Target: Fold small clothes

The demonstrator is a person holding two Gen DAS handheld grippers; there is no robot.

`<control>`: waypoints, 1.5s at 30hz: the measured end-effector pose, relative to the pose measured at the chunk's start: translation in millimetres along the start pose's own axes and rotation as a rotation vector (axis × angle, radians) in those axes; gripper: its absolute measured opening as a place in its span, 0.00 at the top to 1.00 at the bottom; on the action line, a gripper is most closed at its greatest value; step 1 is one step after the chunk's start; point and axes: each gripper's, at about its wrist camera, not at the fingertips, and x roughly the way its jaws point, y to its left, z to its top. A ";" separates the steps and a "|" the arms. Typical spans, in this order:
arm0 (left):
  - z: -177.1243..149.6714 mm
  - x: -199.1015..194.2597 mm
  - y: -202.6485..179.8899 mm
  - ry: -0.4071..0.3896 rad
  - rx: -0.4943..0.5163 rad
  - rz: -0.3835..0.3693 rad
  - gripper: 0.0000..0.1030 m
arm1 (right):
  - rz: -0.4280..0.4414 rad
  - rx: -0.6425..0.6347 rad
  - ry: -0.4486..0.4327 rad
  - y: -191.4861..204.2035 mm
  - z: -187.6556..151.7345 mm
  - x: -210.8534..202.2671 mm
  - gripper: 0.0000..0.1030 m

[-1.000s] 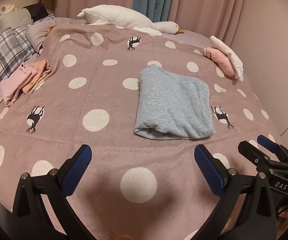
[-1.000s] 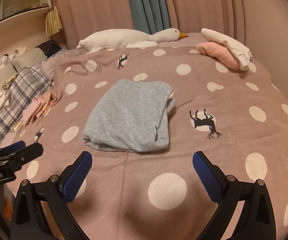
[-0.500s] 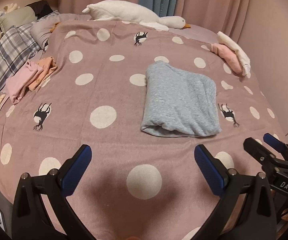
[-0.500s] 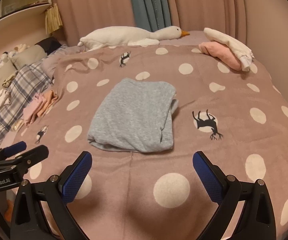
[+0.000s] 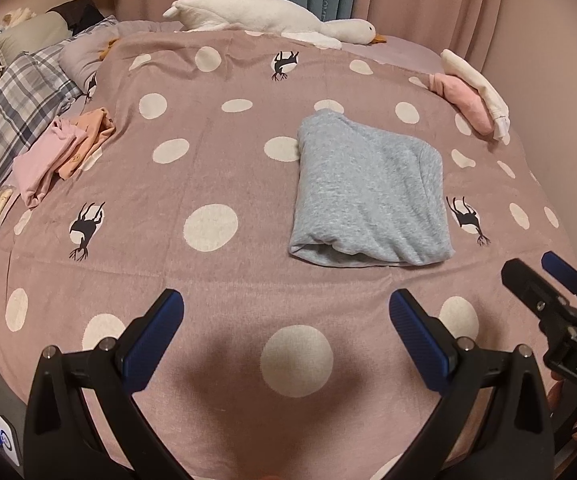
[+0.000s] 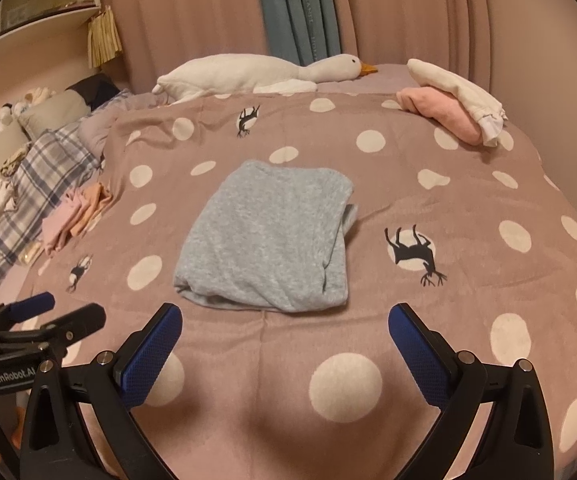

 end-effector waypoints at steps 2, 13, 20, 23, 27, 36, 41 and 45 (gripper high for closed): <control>0.2 0.3 -2.1 0.000 0.008 0.007 0.00 | 0.000 0.000 -0.001 -0.2 0.5 0.5 0.01; 3.0 1.5 -8.4 -0.006 0.024 0.012 0.00 | 0.002 0.000 0.002 -0.7 0.6 2.9 0.01; 4.6 3.8 -12.3 -0.002 0.029 0.014 0.00 | -0.005 0.010 0.006 -3.7 2.6 6.7 0.01; 5.8 5.0 -13.4 0.000 0.032 0.015 0.00 | -0.005 0.007 0.006 -4.1 3.0 6.9 0.01; 7.8 8.2 -15.2 0.005 0.038 0.014 0.00 | -0.006 0.011 0.007 -3.5 2.6 6.7 0.01; 9.9 10.5 -16.6 0.005 0.038 0.010 0.00 | -0.007 0.023 0.008 -7.9 7.7 10.7 0.01; 10.9 10.3 -16.3 0.005 0.037 0.005 0.00 | -0.007 0.022 0.008 -8.4 7.6 10.7 0.01; 11.6 10.2 -16.8 0.008 0.036 0.006 0.00 | -0.005 0.021 0.008 -8.5 7.3 10.8 0.01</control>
